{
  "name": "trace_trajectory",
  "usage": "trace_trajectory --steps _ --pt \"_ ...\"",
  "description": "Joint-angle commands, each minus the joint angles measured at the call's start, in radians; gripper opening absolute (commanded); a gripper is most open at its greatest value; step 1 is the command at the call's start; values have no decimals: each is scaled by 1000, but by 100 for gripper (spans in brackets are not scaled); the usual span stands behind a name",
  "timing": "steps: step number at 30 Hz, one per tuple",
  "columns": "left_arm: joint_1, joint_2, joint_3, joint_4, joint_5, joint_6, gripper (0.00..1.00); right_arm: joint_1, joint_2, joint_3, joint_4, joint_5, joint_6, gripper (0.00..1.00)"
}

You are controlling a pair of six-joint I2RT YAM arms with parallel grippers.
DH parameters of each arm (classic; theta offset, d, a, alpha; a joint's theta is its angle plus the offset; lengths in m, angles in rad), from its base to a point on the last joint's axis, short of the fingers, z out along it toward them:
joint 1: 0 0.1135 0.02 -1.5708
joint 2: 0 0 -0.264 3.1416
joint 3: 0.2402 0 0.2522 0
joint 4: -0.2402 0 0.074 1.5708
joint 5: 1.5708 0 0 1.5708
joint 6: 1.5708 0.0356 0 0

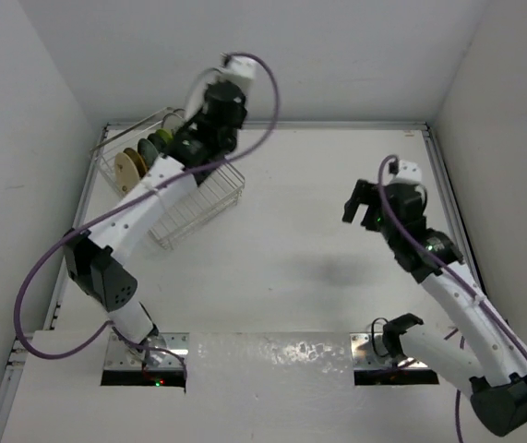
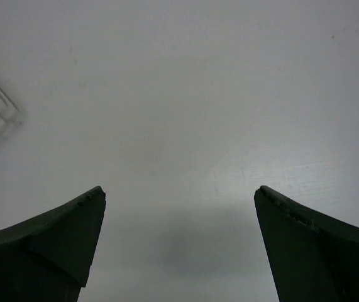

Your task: Unload the plates from the dish rack

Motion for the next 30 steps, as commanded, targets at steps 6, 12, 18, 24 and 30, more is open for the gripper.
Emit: trace_trajectory --steps 6,12,18,24,30 --pt "-353 -111 -372 201 -13 452 0 -496 222 307 53 -732 174 99" --pt "-493 -179 -517 189 152 531 0 -578 389 223 228 -1101 337 99" --pt "-583 -92 -421 42 378 531 0 -507 426 182 313 -1163 374 99" --pt "-628 -24 -376 60 401 538 0 -480 434 147 346 -1157 400 93" --pt "-629 -24 -382 128 404 534 0 -480 446 98 390 -1143 421 40"
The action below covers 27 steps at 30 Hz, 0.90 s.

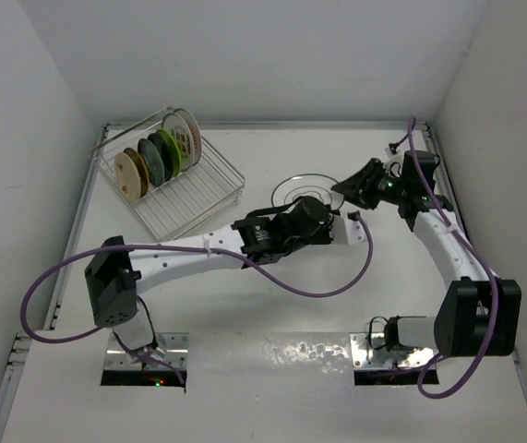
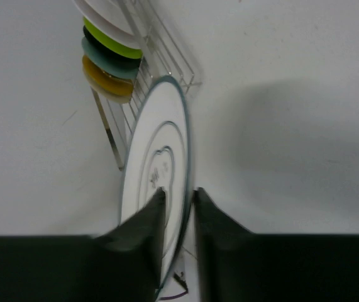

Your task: Unload the plates from the dish rack

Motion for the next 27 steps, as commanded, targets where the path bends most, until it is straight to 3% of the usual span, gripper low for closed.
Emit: trace_trajectory --steps 1,2,3,6,7,12,13,20,24,27 --pt "-3 -24 25 124 -2 15 0 1 3 -30 90 -28 45 14" --pt "-3 -26 20 139 -16 15 0 1 6 -35 96 -26 53 3" --pt "-5 -24 16 150 -25 13 2 1 8 -39 97 -23 58 0" --pt "-5 -18 3 195 -85 1 31 1 12 -49 139 -14 88 0" --pt "-3 -18 -15 219 -142 -2 46 2 16 -65 201 -11 132 0" --pt "-3 -38 -82 308 -243 -27 63 -16 52 -105 349 7 259 0" --pt "-3 -41 -93 307 -288 -42 98 -27 57 -110 360 26 268 0" --pt "9 -192 -199 325 -491 -390 100 -151 202 -52 306 303 153 0" --pt "130 -191 -61 25 -533 -772 100 -174 325 -50 389 454 116 0" --pt "283 -196 6 -138 -398 -962 100 -194 417 -27 433 523 82 0"
